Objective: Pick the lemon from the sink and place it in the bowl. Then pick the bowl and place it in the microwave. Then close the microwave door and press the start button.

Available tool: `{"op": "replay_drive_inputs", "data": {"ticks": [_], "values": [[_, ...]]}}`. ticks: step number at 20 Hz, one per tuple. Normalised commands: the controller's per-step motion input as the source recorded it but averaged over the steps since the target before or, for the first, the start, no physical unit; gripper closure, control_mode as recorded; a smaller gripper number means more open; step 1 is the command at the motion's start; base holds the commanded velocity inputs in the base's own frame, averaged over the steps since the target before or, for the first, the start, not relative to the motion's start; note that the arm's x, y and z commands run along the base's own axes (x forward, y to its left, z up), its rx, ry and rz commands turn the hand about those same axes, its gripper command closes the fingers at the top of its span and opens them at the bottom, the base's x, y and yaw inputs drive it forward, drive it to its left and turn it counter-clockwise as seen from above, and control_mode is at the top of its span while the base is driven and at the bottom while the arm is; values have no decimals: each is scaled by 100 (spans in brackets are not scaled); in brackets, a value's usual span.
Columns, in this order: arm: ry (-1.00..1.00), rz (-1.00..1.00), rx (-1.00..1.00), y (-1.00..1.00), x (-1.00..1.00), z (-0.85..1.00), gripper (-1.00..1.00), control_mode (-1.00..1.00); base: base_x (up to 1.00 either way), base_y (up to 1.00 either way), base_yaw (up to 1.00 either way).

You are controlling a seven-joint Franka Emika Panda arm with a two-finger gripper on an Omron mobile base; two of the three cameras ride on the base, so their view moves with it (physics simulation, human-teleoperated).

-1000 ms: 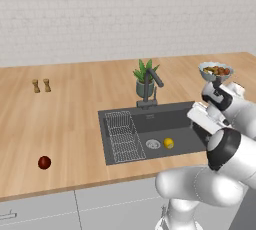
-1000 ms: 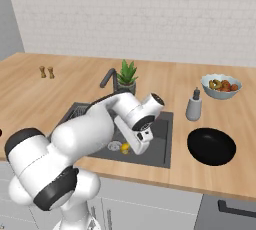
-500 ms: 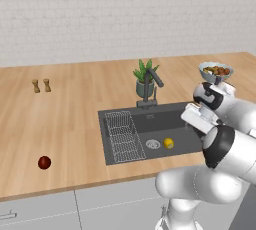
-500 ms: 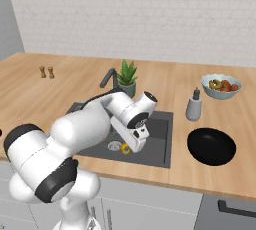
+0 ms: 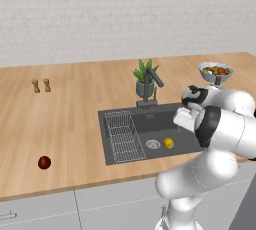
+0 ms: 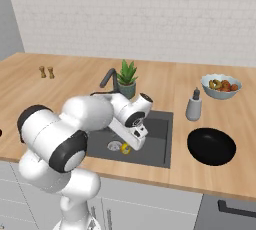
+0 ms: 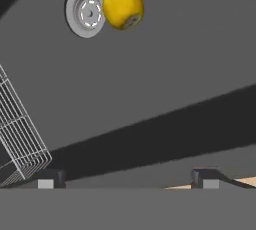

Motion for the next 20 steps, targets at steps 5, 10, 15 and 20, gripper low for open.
{"op": "replay_drive_inputs", "data": {"ticks": [5, 10, 15, 20], "values": [[-1, 23, 1, -1, 61, -39, -100, -100, 0, 0, 0], [-1, 17, 0, 0, 50, -41, -100, -100, 0, 0, 0], [-3, 12, 3, -23, 13, -33, -100, -100, 0, 0, 0], [-3, 12, 8, -32, 16, -38, -100, -100, 0, 0, 0]]}}
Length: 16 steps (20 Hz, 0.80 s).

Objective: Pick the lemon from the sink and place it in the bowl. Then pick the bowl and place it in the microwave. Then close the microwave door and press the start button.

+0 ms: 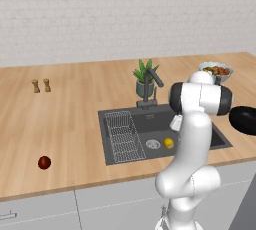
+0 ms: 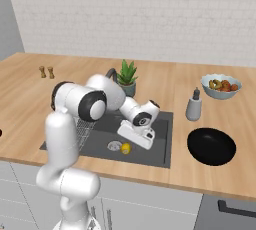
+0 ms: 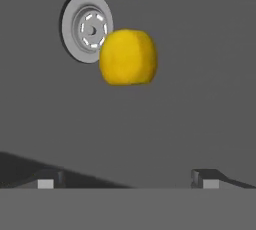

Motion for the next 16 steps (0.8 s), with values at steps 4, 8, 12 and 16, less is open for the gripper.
{"op": "replay_drive_inputs", "data": {"ticks": [4, 8, 12, 16], "values": [[0, 9, 5, -7, 36, -39, -100, -100, 0, 0, 0], [0, 3, 0, 3, 39, -24, -100, -100, 0, 0, 0], [0, 1, 0, 7, 46, -14, -100, -100, 0, 0, 0], [0, 1, 0, 17, 41, -19, -100, -100, 0, 0, 0]]}}
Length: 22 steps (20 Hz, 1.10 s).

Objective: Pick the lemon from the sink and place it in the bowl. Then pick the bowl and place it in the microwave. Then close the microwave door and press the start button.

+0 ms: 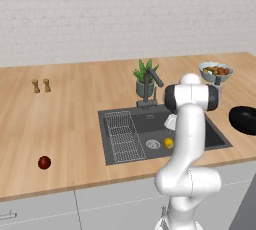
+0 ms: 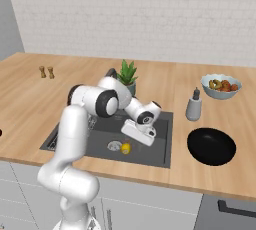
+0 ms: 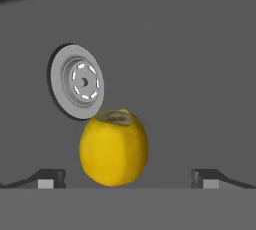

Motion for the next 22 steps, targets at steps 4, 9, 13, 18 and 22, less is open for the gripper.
{"op": "replay_drive_inputs", "data": {"ticks": [4, 9, 13, 18, 22], "values": [[0, 3, 0, 11, 29, -26, -100, -100, 0, 0, 0], [0, 4, 0, 8, 8, -32, -100, -100, 0, 0, 0], [0, 2, 0, 23, -13, -21, -100, -100, 0, 0, 0], [0, 0, 0, 30, -9, -9, -100, -100, 0, 0, 0], [0, 0, 0, 28, -19, -9, -100, -100, 0, 0, 0]]}}
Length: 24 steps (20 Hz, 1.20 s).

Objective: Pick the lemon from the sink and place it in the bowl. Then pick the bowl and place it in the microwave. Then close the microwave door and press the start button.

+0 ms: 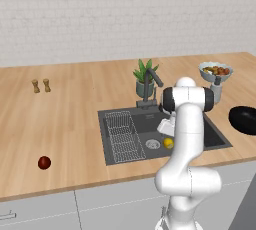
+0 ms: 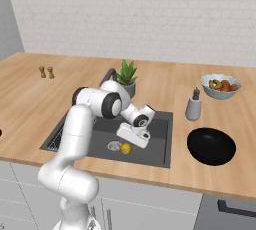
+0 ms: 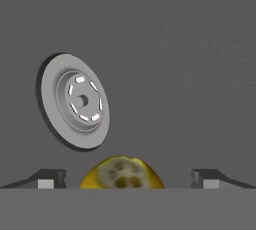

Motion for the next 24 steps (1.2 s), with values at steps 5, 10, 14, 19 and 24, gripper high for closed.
{"op": "replay_drive_inputs", "data": {"ticks": [5, 10, 14, 19, 24], "values": [[0, 0, 0, 17, -15, -16, -100, -100, 0, 0, 0], [0, 0, 3, 1, -17, -20, -100, -100, 0, 0, 0], [0, 0, 5, 0, -34, -16, -100, -100, 0, 0, 0], [0, 0, 2, 3, -47, -10, -100, -100, 0, 0, 0], [0, 0, 0, 23, -15, -13, -100, -100, 0, 0, 0]]}}
